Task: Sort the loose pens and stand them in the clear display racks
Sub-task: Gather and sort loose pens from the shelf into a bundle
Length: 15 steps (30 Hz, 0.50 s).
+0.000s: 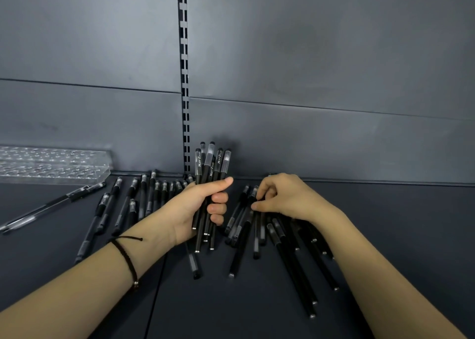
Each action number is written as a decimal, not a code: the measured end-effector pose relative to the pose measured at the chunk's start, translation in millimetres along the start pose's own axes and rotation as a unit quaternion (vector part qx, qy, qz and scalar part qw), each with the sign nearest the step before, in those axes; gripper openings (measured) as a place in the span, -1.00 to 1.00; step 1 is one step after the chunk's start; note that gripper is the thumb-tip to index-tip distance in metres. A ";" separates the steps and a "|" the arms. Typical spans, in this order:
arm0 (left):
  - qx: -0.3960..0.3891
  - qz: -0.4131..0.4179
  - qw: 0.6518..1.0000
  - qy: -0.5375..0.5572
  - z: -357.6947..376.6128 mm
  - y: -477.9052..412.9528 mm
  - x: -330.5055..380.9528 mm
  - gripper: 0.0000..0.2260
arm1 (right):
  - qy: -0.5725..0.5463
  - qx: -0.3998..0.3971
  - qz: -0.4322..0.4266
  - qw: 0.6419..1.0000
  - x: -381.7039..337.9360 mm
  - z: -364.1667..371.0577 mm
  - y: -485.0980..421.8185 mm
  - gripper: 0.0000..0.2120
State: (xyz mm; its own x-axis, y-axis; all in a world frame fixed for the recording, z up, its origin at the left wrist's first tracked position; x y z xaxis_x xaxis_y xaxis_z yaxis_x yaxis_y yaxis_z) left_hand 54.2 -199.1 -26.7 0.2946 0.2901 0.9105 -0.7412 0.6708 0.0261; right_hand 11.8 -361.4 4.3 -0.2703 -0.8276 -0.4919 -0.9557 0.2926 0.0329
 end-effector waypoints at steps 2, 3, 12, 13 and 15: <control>0.001 -0.002 1.000 0.001 -1.4 -0.1 0.0 -0.72 | -0.023 0.047 0.005 0.999 4.5 -12.8 -1.2 -0.89; 0.001 -0.003 1.000 0.001 -2.2 -0.1 0.0 -0.71 | -0.034 0.076 0.011 0.996 7.8 -20.3 -1.9 -0.89; -0.020 0.002 1.000 -0.005 -2.7 -1.0 -1.4 -0.74 | -0.008 0.033 0.098 0.995 28.9 -21.7 -3.1 -0.81; -0.020 0.002 1.000 -0.006 -2.7 -1.2 -1.4 -0.75 | -0.001 0.029 0.098 0.995 27.4 -19.8 -2.6 -0.78; -0.021 0.002 1.000 -0.009 -2.9 -1.6 -1.7 -0.74 | 0.018 0.015 0.098 0.995 23.1 -13.3 -1.7 -0.71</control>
State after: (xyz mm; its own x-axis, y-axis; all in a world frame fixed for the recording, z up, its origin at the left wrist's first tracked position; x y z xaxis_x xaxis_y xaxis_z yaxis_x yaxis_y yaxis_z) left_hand 56.6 -198.7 -29.5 0.2809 0.2806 0.9178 -0.7158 0.6983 0.0056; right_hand 5.6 -387.4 4.5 -0.4550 -0.7704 -0.4466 -0.8807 0.4635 0.0977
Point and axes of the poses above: each hand's wrist, its own y-axis away from the middle knuckle, its own z-axis out of the palm, x = y × z, the point moved 6 cm from there along -y, towards the middle knuckle, and after that the axes turned 8 degrees about z, right-handed, at the moved point
